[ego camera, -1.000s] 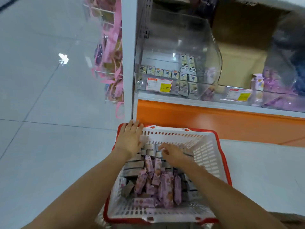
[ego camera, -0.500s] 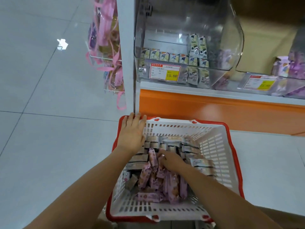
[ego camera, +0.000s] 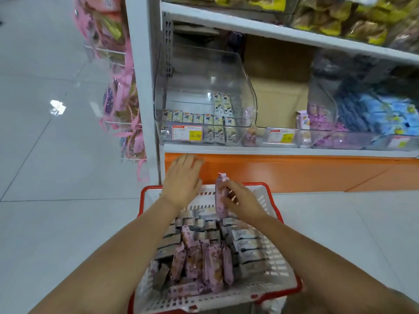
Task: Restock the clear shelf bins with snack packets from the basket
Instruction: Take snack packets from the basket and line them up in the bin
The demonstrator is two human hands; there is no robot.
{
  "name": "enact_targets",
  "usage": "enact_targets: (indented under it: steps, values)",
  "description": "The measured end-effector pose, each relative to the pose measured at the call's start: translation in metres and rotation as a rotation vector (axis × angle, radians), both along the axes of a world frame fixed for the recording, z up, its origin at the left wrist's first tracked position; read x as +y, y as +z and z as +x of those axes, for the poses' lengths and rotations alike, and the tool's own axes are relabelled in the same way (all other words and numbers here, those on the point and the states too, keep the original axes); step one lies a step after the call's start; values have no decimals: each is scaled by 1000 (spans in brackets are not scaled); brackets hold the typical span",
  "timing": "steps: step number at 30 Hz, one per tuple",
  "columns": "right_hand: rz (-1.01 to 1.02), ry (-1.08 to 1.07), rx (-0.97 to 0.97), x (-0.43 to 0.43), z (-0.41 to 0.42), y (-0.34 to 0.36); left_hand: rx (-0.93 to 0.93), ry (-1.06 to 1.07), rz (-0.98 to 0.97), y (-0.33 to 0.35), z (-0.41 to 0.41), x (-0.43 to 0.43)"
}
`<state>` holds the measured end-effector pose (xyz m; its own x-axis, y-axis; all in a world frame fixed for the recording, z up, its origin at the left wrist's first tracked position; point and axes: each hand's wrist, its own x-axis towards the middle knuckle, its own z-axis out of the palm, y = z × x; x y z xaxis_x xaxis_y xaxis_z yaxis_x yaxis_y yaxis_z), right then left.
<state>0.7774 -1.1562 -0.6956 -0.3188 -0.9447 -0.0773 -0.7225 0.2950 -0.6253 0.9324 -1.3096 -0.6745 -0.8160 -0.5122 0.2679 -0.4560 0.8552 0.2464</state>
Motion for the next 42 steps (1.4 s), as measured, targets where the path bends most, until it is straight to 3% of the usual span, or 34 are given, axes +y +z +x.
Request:
enact_targets:
  steps: [7, 14, 18, 27, 31, 34, 42]
  values:
    - [-302, -69, 86, 5, -56, 107, 209, -78, -134, 65, -46, 8]
    - [-430, -222, 174, -26, -129, 178, 50, -112, -113, 86, -94, 5]
    - [-355, -278, 259, -55, -154, 182, 14, -104, -72, 78, -110, 1]
    - [34, -263, 356, -100, -180, 137, -3, -99, -245, 52, -117, -6]
    - [116, -237, 216, -104, -186, 128, 15, -82, -257, 47, -121, -6]
    - [216, -195, 238, -110, -190, 126, 18, -71, -246, 46, -122, -5]
    - [261, -123, 264, -108, -185, 136, -22, -55, -231, 53, -120, -1]
